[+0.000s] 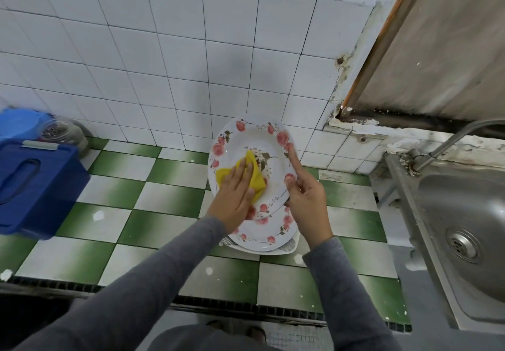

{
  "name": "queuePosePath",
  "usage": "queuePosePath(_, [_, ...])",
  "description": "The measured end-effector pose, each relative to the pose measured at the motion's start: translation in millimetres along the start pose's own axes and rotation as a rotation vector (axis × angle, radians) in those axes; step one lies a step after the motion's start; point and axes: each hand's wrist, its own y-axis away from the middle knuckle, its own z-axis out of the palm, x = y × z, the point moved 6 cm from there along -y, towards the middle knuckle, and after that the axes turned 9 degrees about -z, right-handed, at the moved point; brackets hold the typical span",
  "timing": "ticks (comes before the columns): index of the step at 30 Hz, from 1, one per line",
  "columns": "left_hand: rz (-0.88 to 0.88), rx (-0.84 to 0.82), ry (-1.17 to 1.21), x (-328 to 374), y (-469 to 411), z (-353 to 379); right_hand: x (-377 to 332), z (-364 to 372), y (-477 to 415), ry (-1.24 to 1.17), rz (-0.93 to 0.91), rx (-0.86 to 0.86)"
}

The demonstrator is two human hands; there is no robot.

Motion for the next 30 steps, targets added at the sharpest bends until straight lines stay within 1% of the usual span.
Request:
queuePosePath(4, [0.025, -0.001, 0.213, 31.8, 2.7, 5.6, -1.4, 7.4, -3.3, 0.038, -0.005, -0.016])
queuePosePath(8, [0.078, 0.098, 0.221, 43.2, -15.5, -4.8, -6.9, 18.2, -3.0, 0.053, 0.006, -0.063])
queuePosePath(11, [-0.002, 0.204, 0.200, 40.0, -25.5, -17.7, -11.6, 24.0, 1.6, 0.049, -0.003, -0.106])
queuePosePath(13, [-0.044, 0.266, 0.101, 31.9, -31.0, -25.7, -11.4, 24.6, 5.9, 0.056, -0.005, -0.140])
queuePosePath(16, [-0.111, 0.318, -0.190, 0.0, -43.0, -39.8, -8.0, 13.1, 9.1, 0.035, -0.009, -0.106])
queuePosePath(18, [-0.104, 0.293, -0.312, -20.3, -47.1, -47.8, -7.2, 3.9, 9.2, 0.002, -0.014, -0.054])
queuePosePath(21, [0.031, 0.190, -0.331, -26.0, -43.7, -40.8, -10.6, -1.3, 8.4, -0.058, -0.040, -0.009])
queuePosePath(23, [0.060, 0.102, -0.271, -23.8, -40.4, -29.2, -10.6, -0.5, 5.5, -0.073, -0.042, 0.006])
queuePosePath(26, [0.042, -0.021, -0.095, -10.1, -30.5, -15.7, -7.8, 2.1, 1.1, -0.070, -0.035, 0.016])
queuePosePath(28, [0.061, -0.044, 0.027, 6.1, -20.3, -12.5, -1.3, 3.3, -2.4, -0.082, 0.000, 0.032])
queuePosePath(30, [0.077, -0.067, 0.095, 20.5, -12.5, -11.8, 1.7, 4.8, -6.5, -0.085, 0.024, 0.056])
